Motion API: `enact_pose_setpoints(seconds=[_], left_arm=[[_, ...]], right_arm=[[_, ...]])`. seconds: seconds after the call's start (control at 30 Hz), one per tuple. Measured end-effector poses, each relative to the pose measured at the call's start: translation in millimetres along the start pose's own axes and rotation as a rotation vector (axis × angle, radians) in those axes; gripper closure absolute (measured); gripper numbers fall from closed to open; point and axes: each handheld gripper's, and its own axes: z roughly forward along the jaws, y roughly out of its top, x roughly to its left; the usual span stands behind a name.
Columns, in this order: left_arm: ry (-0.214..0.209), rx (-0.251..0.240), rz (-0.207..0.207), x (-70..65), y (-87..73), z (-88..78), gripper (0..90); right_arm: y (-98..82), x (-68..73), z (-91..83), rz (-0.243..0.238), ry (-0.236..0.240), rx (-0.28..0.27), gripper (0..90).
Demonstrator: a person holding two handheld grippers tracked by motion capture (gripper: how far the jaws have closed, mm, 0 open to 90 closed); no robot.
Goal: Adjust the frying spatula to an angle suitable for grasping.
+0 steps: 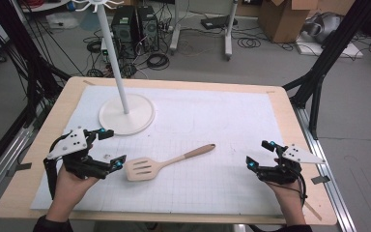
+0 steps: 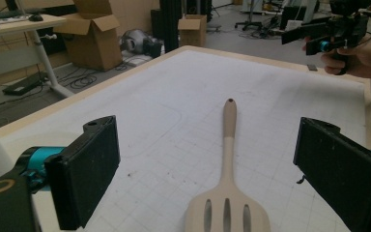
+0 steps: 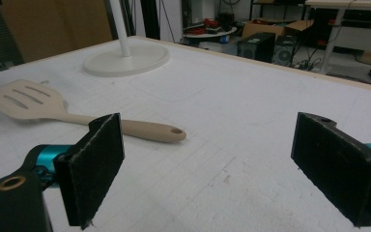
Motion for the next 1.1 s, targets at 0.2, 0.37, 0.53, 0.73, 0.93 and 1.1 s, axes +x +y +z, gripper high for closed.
enact_pose_setpoints(seconds=[0.2,0.37,0.53,0.73,0.93,1.1], left_arm=[[-0.021,0.022,0.002,-2.3,4.6,14.2,9.6],[-0.039,0.028,0.002,-3.8,6.2,21.9,9.6],[-0.051,0.037,-0.001,-4.4,9.3,27.7,9.6],[-0.066,0.061,0.007,-5.3,13.6,37.9,9.6],[-0.086,0.123,-0.003,-6.2,15.8,57.5,9.6],[-0.092,0.162,-0.003,-6.6,15.9,70.2,9.6]], right_arm=[[-0.2,0.1,0.0,0.003,-0.002,0.007,10.7],[-0.1,-0.7,0.0,0.003,-0.001,0.001,10.7],[0.1,-0.5,0.8,0.013,0.0,0.007,10.7],[0.2,-0.8,1.2,0.01,0.0,0.007,10.7],[0.1,-2.1,0.8,0.008,-0.003,0.01,10.7],[0.0,-1.2,1.4,0.012,-0.001,0.012,10.7]])
